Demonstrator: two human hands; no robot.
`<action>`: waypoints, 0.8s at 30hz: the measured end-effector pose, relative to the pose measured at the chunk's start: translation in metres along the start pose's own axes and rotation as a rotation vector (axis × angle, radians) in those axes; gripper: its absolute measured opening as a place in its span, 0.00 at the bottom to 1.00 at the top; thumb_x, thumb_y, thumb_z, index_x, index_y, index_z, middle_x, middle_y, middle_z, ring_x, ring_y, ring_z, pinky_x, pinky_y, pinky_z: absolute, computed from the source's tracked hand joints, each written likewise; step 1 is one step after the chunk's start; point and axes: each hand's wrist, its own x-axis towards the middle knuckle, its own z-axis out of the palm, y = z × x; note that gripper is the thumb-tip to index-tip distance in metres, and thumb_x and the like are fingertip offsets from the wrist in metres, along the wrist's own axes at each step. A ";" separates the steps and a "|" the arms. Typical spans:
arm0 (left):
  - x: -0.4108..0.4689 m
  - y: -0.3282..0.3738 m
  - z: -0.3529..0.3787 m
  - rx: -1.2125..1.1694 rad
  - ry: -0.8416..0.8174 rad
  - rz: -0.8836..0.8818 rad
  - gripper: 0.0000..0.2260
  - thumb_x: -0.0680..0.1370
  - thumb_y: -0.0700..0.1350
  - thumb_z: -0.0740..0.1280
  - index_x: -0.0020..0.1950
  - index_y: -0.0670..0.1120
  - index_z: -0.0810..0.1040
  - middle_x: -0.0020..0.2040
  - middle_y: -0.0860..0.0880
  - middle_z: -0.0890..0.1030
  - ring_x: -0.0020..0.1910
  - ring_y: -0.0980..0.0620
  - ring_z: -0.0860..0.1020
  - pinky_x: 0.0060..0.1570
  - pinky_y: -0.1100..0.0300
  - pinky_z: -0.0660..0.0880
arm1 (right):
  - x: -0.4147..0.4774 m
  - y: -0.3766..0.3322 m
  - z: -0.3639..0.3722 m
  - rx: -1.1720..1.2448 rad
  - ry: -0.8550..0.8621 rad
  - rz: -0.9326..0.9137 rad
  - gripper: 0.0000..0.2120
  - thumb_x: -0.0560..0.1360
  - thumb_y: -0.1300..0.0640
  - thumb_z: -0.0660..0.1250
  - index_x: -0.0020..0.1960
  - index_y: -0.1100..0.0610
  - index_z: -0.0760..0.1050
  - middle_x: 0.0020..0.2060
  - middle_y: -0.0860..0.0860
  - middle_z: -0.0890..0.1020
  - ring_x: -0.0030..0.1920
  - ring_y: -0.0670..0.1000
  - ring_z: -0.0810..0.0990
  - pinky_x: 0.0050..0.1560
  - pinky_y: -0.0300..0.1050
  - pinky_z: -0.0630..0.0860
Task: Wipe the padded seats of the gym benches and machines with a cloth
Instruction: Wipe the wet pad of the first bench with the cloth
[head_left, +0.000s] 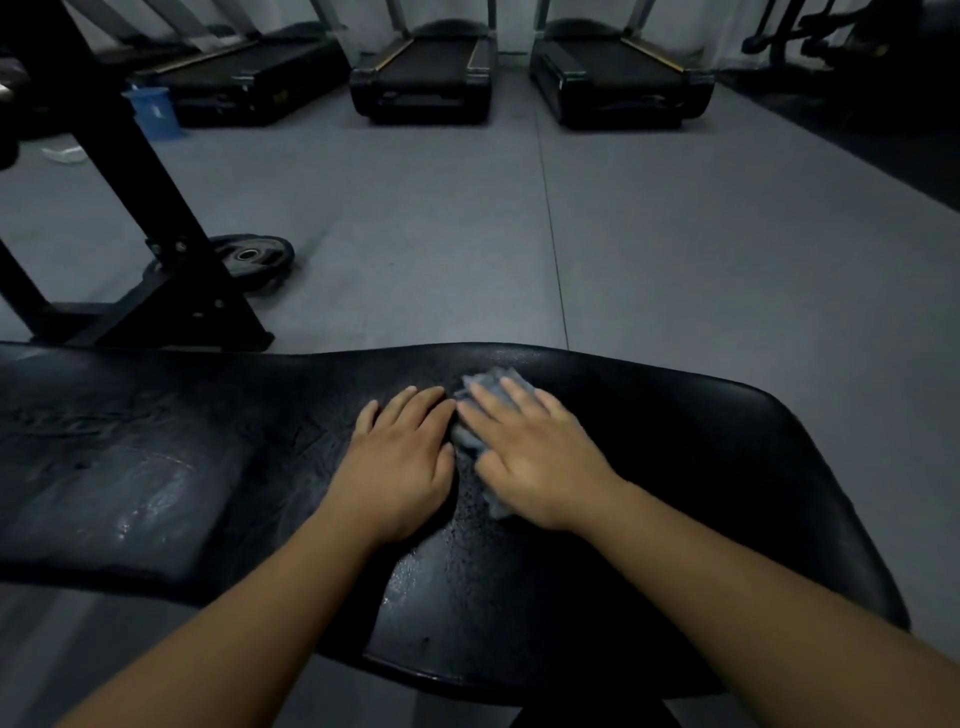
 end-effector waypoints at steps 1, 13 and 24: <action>0.000 0.000 0.000 0.003 0.000 -0.006 0.35 0.74 0.59 0.39 0.79 0.52 0.61 0.79 0.53 0.59 0.79 0.51 0.55 0.76 0.44 0.52 | -0.009 0.011 -0.002 -0.001 -0.014 -0.030 0.36 0.72 0.41 0.37 0.80 0.44 0.54 0.81 0.45 0.50 0.81 0.51 0.47 0.79 0.54 0.47; 0.000 -0.007 0.002 -0.161 0.123 -0.038 0.33 0.72 0.51 0.45 0.72 0.42 0.71 0.74 0.45 0.70 0.74 0.46 0.66 0.75 0.48 0.59 | 0.016 -0.011 -0.002 -0.040 -0.040 -0.019 0.32 0.76 0.44 0.42 0.80 0.46 0.55 0.81 0.49 0.53 0.80 0.55 0.49 0.78 0.56 0.47; -0.005 -0.008 -0.007 -0.157 0.075 0.011 0.29 0.74 0.49 0.50 0.72 0.39 0.72 0.74 0.42 0.70 0.73 0.44 0.67 0.75 0.51 0.61 | -0.047 -0.050 0.006 -0.021 -0.003 0.100 0.34 0.74 0.42 0.43 0.79 0.48 0.61 0.80 0.52 0.58 0.80 0.59 0.54 0.77 0.61 0.53</action>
